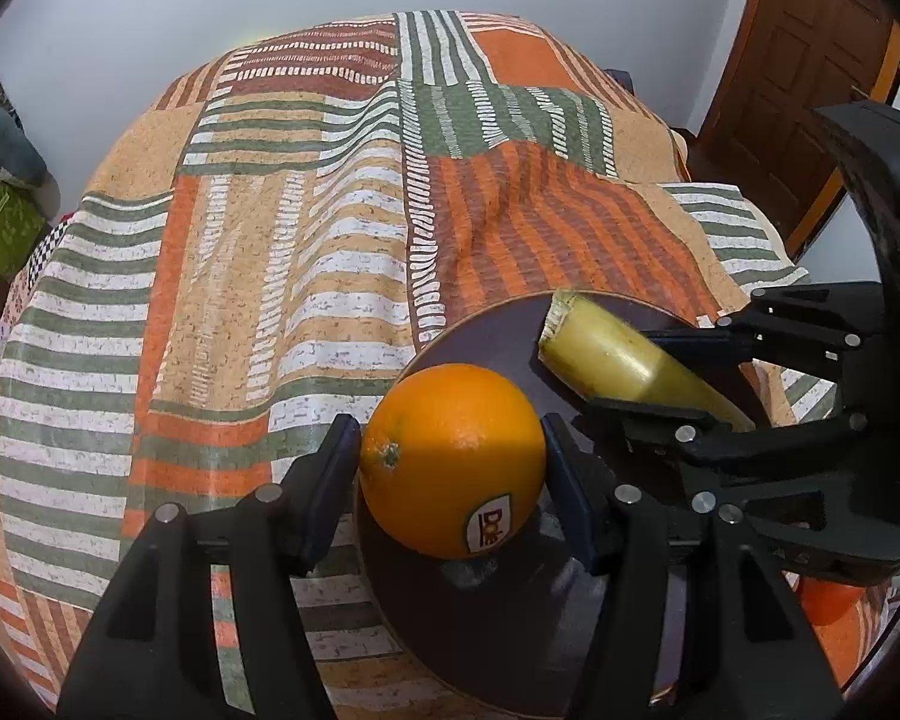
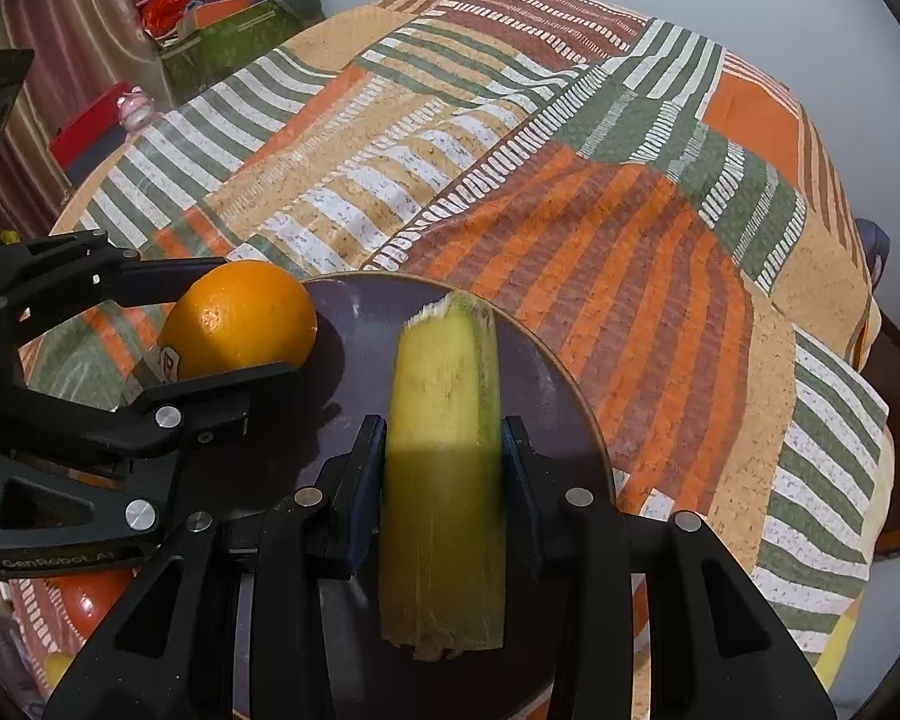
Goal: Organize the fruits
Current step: 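Lower the sugarcane and orange onto the plate and open both tools, then grasp the large orange with the right tool while the left tool grasps the yellow squash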
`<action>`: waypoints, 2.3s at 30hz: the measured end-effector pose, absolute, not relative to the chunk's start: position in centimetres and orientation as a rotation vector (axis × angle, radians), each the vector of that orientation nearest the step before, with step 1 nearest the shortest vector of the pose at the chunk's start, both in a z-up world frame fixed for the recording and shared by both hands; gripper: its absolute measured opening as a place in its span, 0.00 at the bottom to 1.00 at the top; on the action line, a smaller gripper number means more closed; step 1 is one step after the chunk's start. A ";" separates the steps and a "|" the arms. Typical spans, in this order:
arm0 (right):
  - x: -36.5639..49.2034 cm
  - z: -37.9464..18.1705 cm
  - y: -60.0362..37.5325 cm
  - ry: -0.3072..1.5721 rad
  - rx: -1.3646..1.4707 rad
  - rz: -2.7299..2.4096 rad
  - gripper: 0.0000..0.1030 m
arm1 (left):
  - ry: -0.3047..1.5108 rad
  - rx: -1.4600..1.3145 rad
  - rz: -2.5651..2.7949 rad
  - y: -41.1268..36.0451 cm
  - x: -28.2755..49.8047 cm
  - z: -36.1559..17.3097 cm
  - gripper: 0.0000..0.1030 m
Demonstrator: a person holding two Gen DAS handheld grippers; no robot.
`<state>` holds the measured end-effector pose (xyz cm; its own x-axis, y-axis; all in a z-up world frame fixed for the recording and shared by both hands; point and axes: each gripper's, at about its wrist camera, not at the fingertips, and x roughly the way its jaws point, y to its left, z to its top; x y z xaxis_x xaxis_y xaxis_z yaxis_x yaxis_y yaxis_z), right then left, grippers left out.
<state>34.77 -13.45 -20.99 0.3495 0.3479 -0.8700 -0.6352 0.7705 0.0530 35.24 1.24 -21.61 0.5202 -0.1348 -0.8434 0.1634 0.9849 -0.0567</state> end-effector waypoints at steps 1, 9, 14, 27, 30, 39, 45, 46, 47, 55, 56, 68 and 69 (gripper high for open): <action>34.7 -20.8 -13.5 1.018 -0.321 0.644 0.34 | 1.013 0.013 -0.178 1.4 35.3 -21.6 0.61; 33.5 -18.4 -14.1 0.958 -0.321 0.603 0.43 | 0.995 -0.050 -0.165 1.9 34.3 -19.8 0.64; 31.5 -15.8 -15.0 0.898 -0.305 0.589 0.46 | 0.920 -0.001 -0.145 1.5 31.9 -16.8 0.70; 23.8 -10.8 -18.1 0.777 -0.234 0.551 0.54 | 0.820 0.048 -0.140 1.1 23.0 -12.0 0.81; 21.9 -10.8 -18.8 0.774 -0.218 0.547 0.55 | 0.819 0.061 -0.127 1.1 21.0 -11.8 0.86; 17.7 -13.2 -19.7 0.822 -0.163 0.565 0.58 | 0.878 0.039 -0.151 0.7 16.8 -13.6 0.88; 16.4 -15.4 -19.4 0.884 -0.121 0.604 0.59 | 0.921 0.045 -0.203 -0.2 15.2 -15.7 0.86; 16.4 -16.1 -19.2 0.903 -0.112 0.612 0.59 | 0.933 0.051 -0.210 -0.4 15.1 -16.2 0.84; 16.3 -16.5 -19.1 0.916 -0.106 0.619 0.59 | 0.942 0.055 -0.212 -0.5 15.1 -16.5 0.82; 16.9 -19.3 -17.9 0.993 -0.090 0.641 0.62 | 0.986 0.000 -0.216 0.7 15.2 -18.4 0.81; 16.8 -19.4 -17.8 0.993 -0.089 0.641 0.65 | 0.985 -0.009 -0.220 0.8 15.2 -18.5 0.81; 17.7 -21.4 -17.7 1.048 -0.078 0.649 0.64 | 0.999 0.045 -0.248 -0.4 15.1 -19.5 0.82; 17.6 -21.3 -17.8 1.048 -0.070 0.649 0.64 | 1.007 0.054 -0.257 -0.7 15.2 -19.7 0.82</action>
